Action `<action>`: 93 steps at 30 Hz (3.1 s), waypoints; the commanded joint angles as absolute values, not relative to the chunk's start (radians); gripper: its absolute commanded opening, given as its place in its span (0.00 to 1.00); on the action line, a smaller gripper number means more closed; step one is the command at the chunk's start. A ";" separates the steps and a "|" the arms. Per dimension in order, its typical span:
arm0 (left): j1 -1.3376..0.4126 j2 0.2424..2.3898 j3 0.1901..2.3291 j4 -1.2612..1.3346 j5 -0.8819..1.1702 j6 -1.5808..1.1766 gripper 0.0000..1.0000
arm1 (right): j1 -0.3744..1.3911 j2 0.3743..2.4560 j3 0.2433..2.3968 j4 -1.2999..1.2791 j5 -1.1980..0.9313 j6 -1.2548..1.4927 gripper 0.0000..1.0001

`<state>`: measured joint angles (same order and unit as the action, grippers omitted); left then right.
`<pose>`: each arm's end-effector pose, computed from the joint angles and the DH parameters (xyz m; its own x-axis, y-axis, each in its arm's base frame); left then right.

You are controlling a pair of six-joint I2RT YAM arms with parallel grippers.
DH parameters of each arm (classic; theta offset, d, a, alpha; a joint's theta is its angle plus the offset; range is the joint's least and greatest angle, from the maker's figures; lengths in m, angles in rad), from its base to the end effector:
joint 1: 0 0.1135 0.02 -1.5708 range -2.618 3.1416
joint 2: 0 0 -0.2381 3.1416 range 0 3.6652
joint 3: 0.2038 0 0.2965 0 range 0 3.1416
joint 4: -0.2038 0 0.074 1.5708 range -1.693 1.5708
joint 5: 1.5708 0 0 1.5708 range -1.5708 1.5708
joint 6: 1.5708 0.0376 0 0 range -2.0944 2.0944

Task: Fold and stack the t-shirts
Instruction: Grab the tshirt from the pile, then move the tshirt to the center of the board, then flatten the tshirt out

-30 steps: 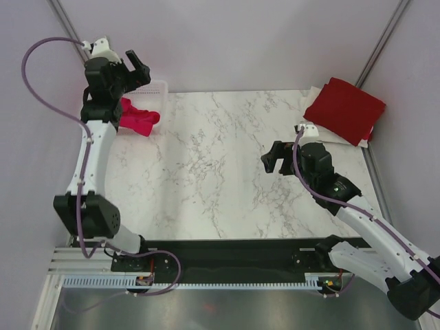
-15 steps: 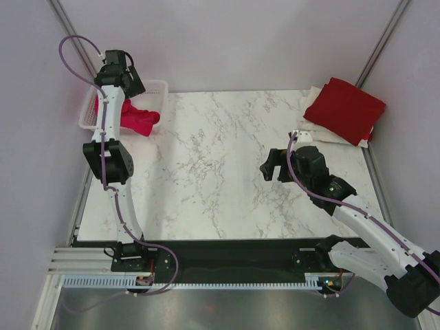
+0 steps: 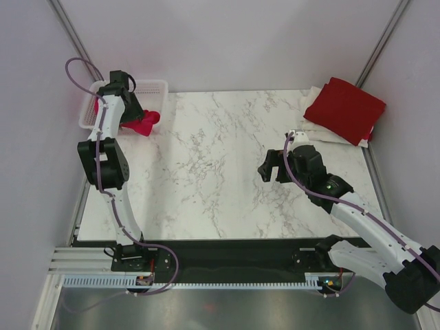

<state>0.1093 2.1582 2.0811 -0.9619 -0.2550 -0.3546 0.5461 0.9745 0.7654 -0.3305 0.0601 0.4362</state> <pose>0.4980 0.0642 0.2540 -0.7227 -0.4173 -0.5510 -0.5157 0.8563 0.0278 0.2391 0.1427 0.2516 -0.5984 0.1299 -0.7906 -0.2445 0.9101 0.3345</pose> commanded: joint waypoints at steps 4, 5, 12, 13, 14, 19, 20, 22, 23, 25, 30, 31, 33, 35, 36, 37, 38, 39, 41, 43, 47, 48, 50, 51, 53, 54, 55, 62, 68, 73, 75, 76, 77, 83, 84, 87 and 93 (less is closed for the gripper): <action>0.146 2.066 1.976 -0.865 -0.229 -0.370 0.75 | 0.546 0.973 0.772 -0.321 0.061 0.426 0.98; 0.149 2.068 1.973 -0.861 -0.226 -0.368 0.72 | 0.548 0.977 0.775 -0.321 0.060 0.426 0.98; 0.147 2.051 1.993 -0.851 -0.202 -0.368 0.45 | 0.546 0.988 0.778 -0.324 0.061 0.426 0.98; 0.149 2.048 1.996 -0.851 -0.199 -0.364 0.43 | 0.546 0.988 0.778 -0.324 0.061 0.426 0.98; 0.147 2.039 2.003 -0.851 -0.196 -0.364 0.43 | 0.546 0.988 0.778 -0.324 0.061 0.426 0.98; 0.150 2.011 2.028 -0.851 -0.193 -0.351 0.29 | 0.548 0.997 0.778 -0.324 0.060 0.426 0.98; 0.147 2.010 2.032 -0.851 -0.193 -0.350 0.19 | 0.548 0.999 0.778 -0.324 0.060 0.426 0.98; 0.147 2.003 2.036 -0.850 -0.192 -0.350 0.02 | 0.546 1.002 0.778 -0.325 0.060 0.426 0.98; 0.147 2.005 2.042 -0.850 -0.184 -0.348 0.02 | 0.546 1.002 0.778 -0.324 0.060 0.426 0.98; 0.149 2.008 2.057 -0.851 -0.158 -0.348 0.02 | 0.548 1.003 0.778 -0.324 0.061 0.426 0.98; 0.147 1.994 2.216 -0.854 -0.051 -0.422 0.02 | 0.546 1.009 0.778 -0.324 0.071 0.428 0.98; 0.147 2.002 2.271 -0.853 0.003 -0.432 0.02 | 0.546 1.017 0.784 -0.324 0.074 0.429 0.98; 0.131 2.009 2.490 -0.851 0.219 -0.460 0.02 | 0.546 1.022 0.793 -0.330 0.078 0.433 0.98; 0.071 2.017 2.761 -0.853 0.279 -0.454 0.02 | 0.546 1.011 0.801 -0.340 0.096 0.437 0.98; 0.048 2.014 2.845 -0.853 0.281 -0.445 0.02 | 0.546 1.003 0.802 -0.342 0.106 0.440 0.98; 0.026 2.007 2.911 -0.851 0.278 -0.448 0.02 | 0.546 0.985 0.810 -0.347 0.118 0.442 0.98; 0.012 1.982 2.987 -0.842 0.270 -0.451 0.02 | 0.546 0.977 0.811 -0.354 0.135 0.445 0.98; -0.026 1.965 3.005 -0.844 0.267 -0.466 0.02 | 0.546 0.970 0.815 -0.357 0.164 0.446 0.98; -0.032 1.918 2.984 -0.870 0.302 -0.492 0.05 | 0.546 0.954 0.830 -0.374 0.190 0.449 0.98; -0.032 1.901 2.944 -0.912 0.339 -0.515 0.33 | 0.546 0.953 0.857 -0.396 0.227 0.446 0.98; -0.078 1.919 2.899 -1.174 0.358 -0.450 0.91 | 0.545 0.963 0.914 -0.512 0.374 0.454 0.98; -0.122 1.931 2.895 -1.301 0.313 -0.408 0.94 | 0.546 0.965 0.926 -0.540 0.417 0.463 0.98; -0.199 1.899 2.731 -1.339 0.143 -0.405 0.94 | 0.543 0.959 0.962 -0.599 0.538 0.474 0.98; -0.224 1.875 2.668 -1.336 0.112 -0.393 0.95 | 0.546 0.953 0.968 -0.612 0.557 0.476 0.98; -0.309 1.812 2.500 -1.292 0.002 -0.374 0.95 | 0.546 0.922 0.977 -0.618 0.580 0.471 0.98; -0.334 1.783 2.427 -1.257 -0.030 -0.365 0.95 | 0.543 0.905 0.977 -0.618 0.574 0.471 0.98; -0.350 1.710 2.255 -1.149 -0.028 -0.354 0.96 | 0.546 0.899 0.979 -0.617 0.548 0.471 0.98; -0.377 1.496 1.663 -0.846 0.015 -0.400 0.99 | 0.548 0.913 0.913 -0.522 0.160 0.445 0.98; -0.376 1.410 1.307 -0.721 0.002 -0.406 0.98 | 0.598 1.018 0.798 -0.385 -0.066 0.547 0.98; -0.371 1.364 1.181 -0.621 0.066 -0.416 0.98 | 0.600 1.196 0.795 -0.307 0.021 0.591 0.96; -0.370 1.353 1.170 -0.609 0.071 -0.413 0.98 | 0.594 1.299 0.810 -0.252 0.008 0.592 0.92; -0.368 1.347 1.158 -0.606 0.069 -0.410 0.98 | 0.591 1.334 0.818 -0.220 0.003 0.594 0.89; -0.367 1.341 1.152 -0.606 0.071 -0.402 0.98 | 0.586 1.366 0.824 -0.203 0.003 0.594 0.87; -0.339 1.281 1.078 -0.586 0.078 -0.387 0.98 | 0.572 1.545 0.868 -0.094 -0.014 0.594 0.77; -0.336 1.275 1.069 -0.577 0.083 -0.384 0.98 | 0.569 1.581 0.880 -0.086 -0.014 0.595 0.77; -0.327 1.261 1.034 -0.569 0.094 -0.380 0.98 | 0.568 1.643 0.894 -0.054 -0.026 0.597 0.72; -0.319 1.252 1.012 -0.555 0.101 -0.377 0.98 | 0.568 1.709 0.885 -0.009 -0.037 0.604 0.65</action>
